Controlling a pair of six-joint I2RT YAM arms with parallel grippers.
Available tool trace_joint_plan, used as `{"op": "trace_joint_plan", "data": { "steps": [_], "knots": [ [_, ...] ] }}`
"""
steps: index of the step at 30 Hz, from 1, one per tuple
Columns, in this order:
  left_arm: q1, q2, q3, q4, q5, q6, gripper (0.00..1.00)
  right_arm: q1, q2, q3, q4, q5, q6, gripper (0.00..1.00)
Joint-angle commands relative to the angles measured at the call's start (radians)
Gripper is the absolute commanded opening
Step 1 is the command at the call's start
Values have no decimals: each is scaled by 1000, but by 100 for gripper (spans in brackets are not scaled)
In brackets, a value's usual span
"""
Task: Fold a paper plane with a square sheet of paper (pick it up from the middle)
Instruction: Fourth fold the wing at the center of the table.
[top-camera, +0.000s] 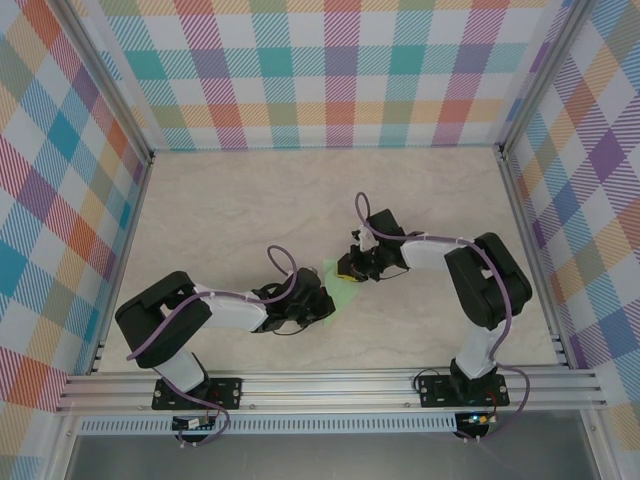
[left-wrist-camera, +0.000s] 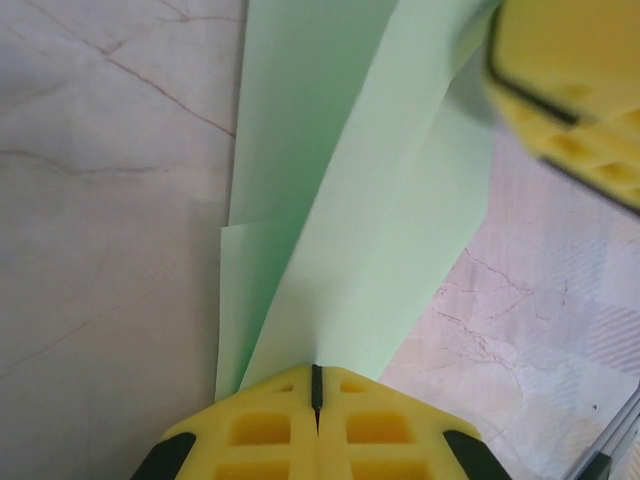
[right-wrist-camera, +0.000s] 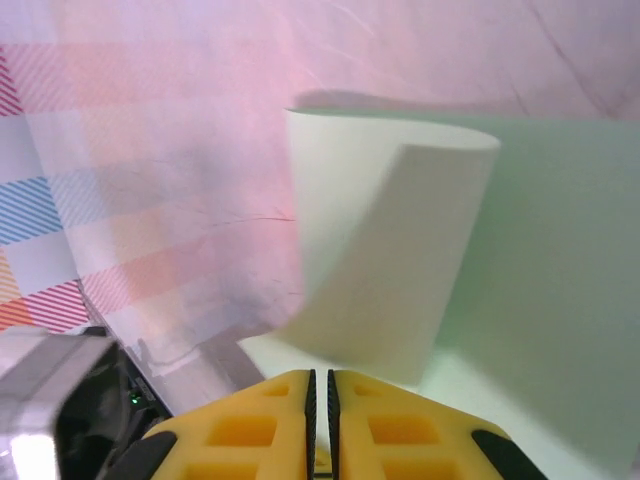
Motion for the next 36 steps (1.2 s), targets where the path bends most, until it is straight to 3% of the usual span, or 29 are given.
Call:
{"op": "trace_joint_plan", "data": {
  "steps": [1,12,17,24,36],
  "knots": [
    [-10,27,-38,-183,49,70,0,1,-54,-33,21,-12,-21,14],
    [-9,35,-29,-198,53,80,0,75,23,-54,108,-46,8,12],
    [-7,28,-33,-220,47,86,0,74,66,-13,46,100,-16,11],
    [-6,30,-64,-222,54,89,0,51,103,53,11,200,-24,11],
    [-3,29,-89,-215,65,89,0,-32,183,86,74,158,-21,11]
  ]
}}
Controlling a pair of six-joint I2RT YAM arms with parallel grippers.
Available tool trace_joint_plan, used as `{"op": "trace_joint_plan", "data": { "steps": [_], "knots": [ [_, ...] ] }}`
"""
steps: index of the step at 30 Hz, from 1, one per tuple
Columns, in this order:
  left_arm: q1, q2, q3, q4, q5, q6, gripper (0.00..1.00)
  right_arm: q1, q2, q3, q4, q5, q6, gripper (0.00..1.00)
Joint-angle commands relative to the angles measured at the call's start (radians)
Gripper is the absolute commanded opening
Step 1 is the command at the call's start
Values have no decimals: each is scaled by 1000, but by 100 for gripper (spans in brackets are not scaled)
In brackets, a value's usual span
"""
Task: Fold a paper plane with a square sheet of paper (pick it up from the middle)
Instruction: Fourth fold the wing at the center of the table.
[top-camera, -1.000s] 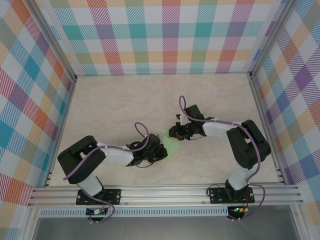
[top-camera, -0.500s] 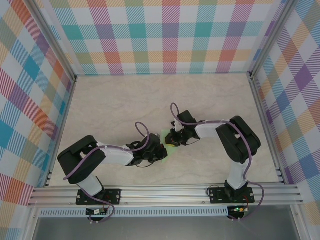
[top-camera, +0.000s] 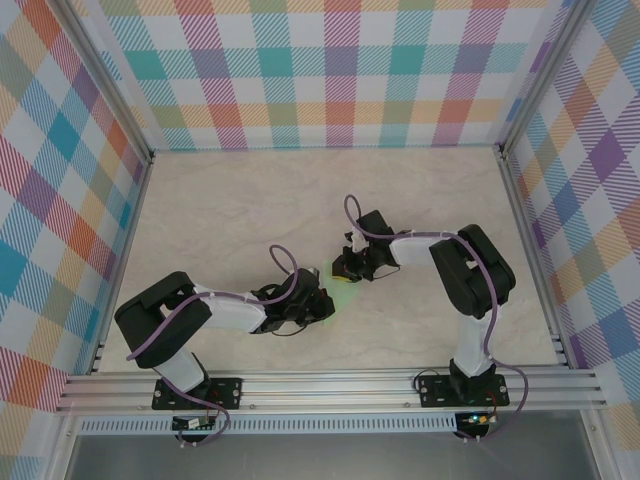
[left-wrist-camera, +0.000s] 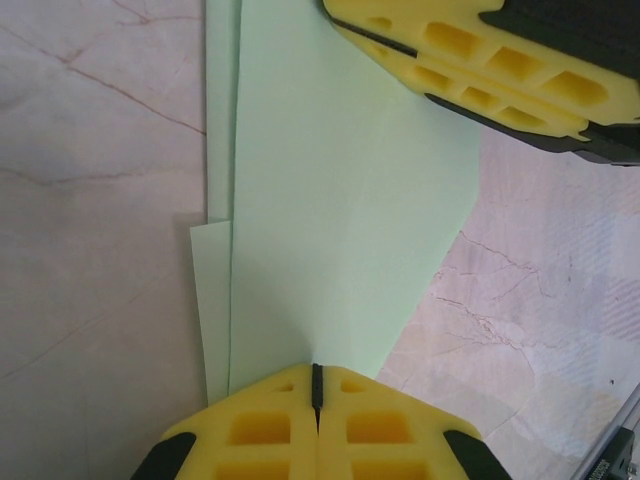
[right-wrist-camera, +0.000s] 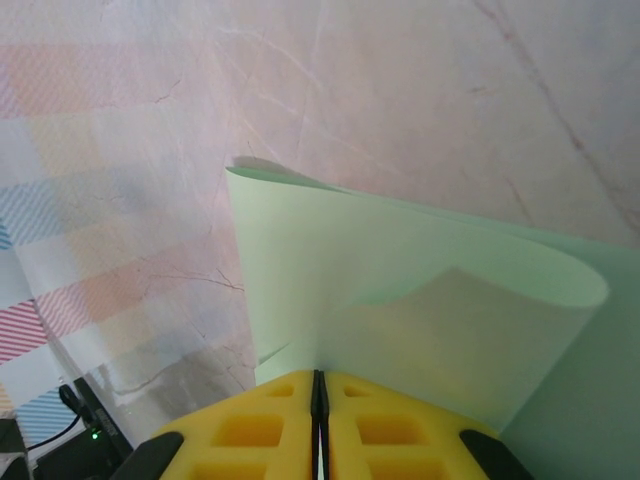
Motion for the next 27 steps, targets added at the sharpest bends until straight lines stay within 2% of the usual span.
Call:
{"op": "trace_joint_plan", "data": {
  "steps": [1,27],
  "knots": [
    [-5,30,-72,-243,50,20,0,-56,52,20,63,100,-19,12],
    [-5,23,-89,-248,52,16,0,-191,125,109,72,66,-62,13]
  ]
}}
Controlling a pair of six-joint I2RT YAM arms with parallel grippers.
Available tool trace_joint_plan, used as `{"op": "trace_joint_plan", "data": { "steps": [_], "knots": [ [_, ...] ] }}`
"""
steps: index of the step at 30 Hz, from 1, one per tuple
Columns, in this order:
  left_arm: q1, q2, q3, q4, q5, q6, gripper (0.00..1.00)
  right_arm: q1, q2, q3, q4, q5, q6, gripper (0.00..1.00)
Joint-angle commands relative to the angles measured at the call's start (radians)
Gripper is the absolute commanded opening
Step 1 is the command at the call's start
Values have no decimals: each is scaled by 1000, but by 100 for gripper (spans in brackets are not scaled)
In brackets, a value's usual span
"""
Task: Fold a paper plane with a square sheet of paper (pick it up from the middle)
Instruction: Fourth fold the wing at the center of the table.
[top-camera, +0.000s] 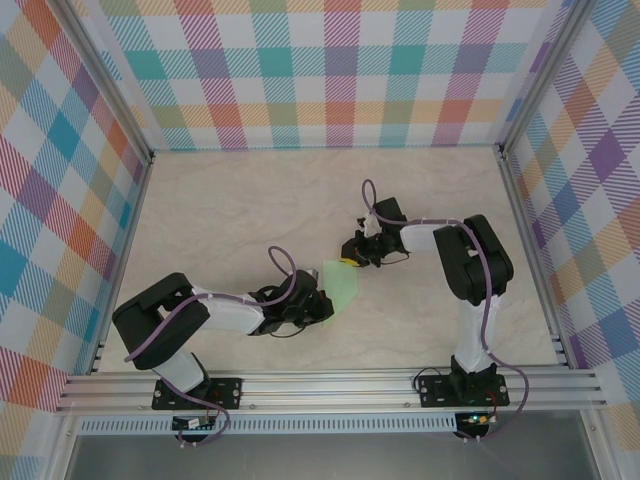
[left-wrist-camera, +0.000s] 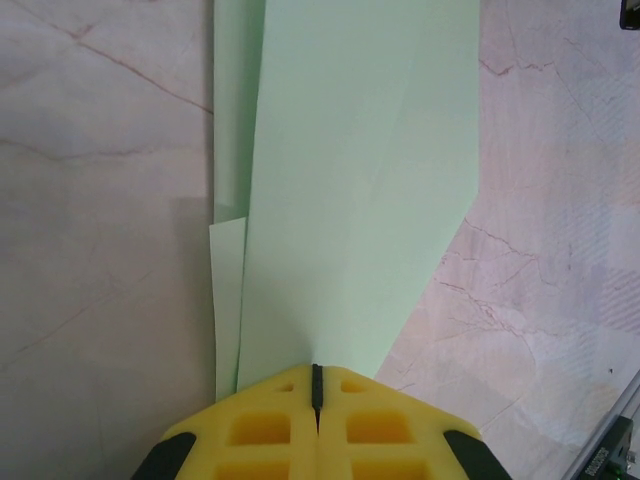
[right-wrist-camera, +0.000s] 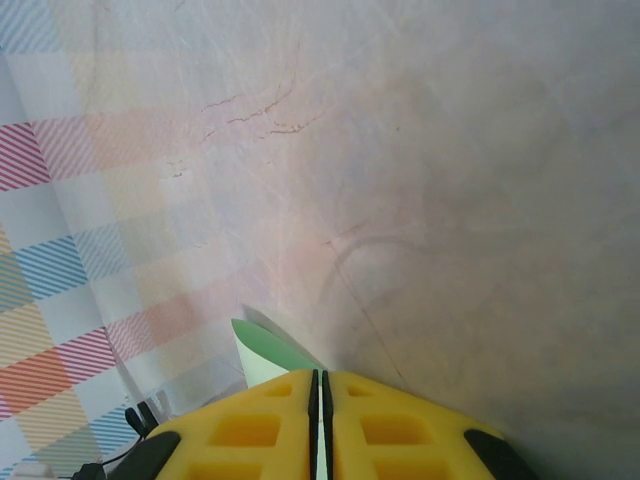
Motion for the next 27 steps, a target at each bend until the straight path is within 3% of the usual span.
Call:
{"op": "trace_joint_plan", "data": {
  "steps": [1,14,22,27],
  "knots": [
    [-5,37,-67,-259,40,10,0,-59,35,26,43,170,-45,13],
    [-5,41,-46,-267,39,17,0,-46,-227,-60,-10,51,-47,16],
    [-5,54,-29,-272,42,19,0,96,-232,-201,127,15,39,14],
    [-5,69,-19,-276,46,23,0,119,-173,-222,127,123,33,11]
  ]
}}
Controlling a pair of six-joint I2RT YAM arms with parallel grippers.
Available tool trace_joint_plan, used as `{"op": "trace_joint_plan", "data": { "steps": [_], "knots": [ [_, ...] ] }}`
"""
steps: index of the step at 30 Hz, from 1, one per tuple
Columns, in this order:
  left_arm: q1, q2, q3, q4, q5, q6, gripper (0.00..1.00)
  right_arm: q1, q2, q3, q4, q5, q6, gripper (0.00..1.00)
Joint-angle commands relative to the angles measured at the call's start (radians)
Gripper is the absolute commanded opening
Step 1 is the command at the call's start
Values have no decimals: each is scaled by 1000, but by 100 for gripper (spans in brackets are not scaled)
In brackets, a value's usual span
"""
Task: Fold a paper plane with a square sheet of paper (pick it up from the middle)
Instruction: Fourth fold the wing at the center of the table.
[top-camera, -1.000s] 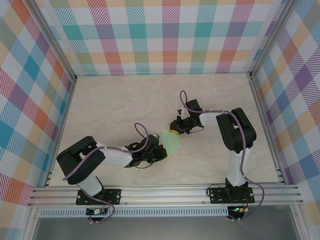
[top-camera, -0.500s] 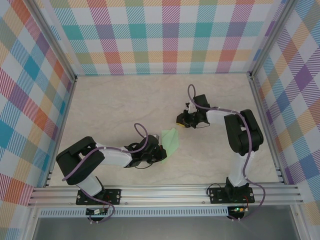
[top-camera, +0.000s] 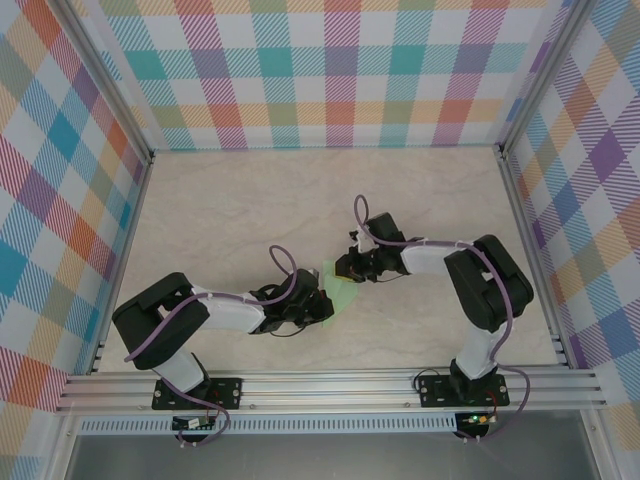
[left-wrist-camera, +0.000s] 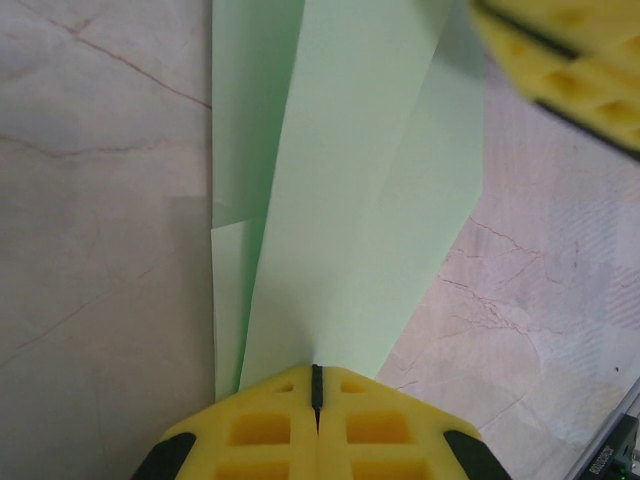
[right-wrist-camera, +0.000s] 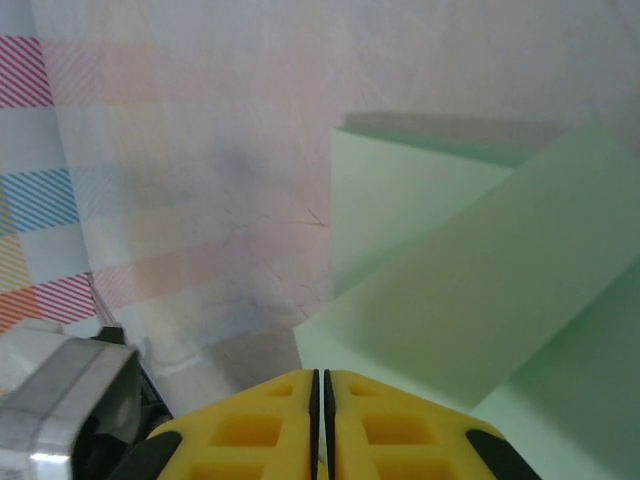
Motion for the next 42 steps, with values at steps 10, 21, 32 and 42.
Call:
{"op": "trace_joint_plan", "data": {
  "steps": [10,21,32,42],
  "knots": [
    [-5,74,-53,-244,50,21,0,-95,139,73,35,154,-18,10],
    [-5,64,-62,-247,46,23,0,-126,133,201,-131,207,-90,11],
    [-5,54,-48,-245,50,30,0,-48,-74,61,-55,-28,-25,14],
    [-5,36,-32,-238,55,24,0,49,50,-21,42,-29,59,12]
  ]
}}
